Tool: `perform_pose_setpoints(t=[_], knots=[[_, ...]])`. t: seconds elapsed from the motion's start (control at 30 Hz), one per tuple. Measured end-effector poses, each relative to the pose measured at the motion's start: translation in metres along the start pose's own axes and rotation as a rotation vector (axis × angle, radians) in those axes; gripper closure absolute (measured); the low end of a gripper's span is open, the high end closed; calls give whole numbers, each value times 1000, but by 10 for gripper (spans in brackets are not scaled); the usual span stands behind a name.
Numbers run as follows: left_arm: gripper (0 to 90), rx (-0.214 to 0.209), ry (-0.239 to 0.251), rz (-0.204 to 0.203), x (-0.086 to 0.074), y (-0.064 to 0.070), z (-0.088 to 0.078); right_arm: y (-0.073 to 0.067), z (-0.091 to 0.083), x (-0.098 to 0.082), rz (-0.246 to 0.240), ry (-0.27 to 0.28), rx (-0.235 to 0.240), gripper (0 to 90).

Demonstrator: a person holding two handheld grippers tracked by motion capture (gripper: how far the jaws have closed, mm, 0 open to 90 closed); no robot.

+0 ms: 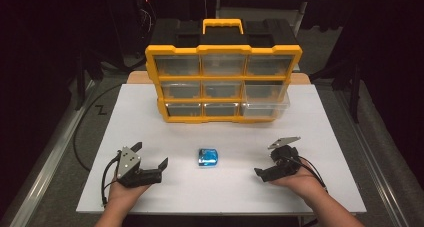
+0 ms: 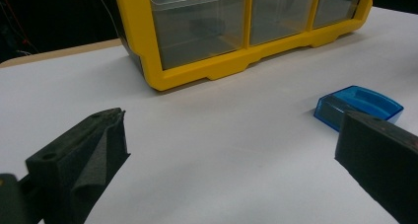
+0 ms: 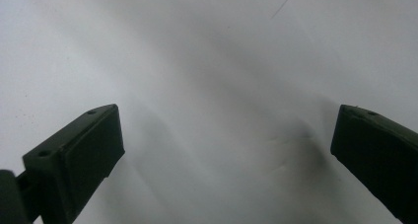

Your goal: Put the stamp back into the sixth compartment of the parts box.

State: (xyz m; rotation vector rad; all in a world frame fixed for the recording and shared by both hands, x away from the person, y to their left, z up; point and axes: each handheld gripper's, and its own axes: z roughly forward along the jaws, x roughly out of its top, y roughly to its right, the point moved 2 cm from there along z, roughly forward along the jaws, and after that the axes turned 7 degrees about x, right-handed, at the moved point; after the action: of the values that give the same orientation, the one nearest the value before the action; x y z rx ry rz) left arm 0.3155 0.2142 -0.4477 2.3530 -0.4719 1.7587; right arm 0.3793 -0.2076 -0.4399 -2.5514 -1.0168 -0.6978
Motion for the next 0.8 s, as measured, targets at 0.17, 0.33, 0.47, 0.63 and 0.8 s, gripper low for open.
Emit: perform_pose_setpoints(t=[0.17,0.33,0.47,0.63,0.8], knots=[[4,-4,-1,2,0,0,0,-1,3,0,-4,-34,16,10],[4,0,5,0,0,0,0,-2,3,2,-9,-61,29,10],[3,1,5,-1,0,0,0,-2,2,6,-31,-78,35,10],[4,-1,1,-1,0,0,0,-7,1,15,-53,-107,40,10],[4,-1,3,-6,0,0,0,-11,1,25,-79,-119,55,10]])
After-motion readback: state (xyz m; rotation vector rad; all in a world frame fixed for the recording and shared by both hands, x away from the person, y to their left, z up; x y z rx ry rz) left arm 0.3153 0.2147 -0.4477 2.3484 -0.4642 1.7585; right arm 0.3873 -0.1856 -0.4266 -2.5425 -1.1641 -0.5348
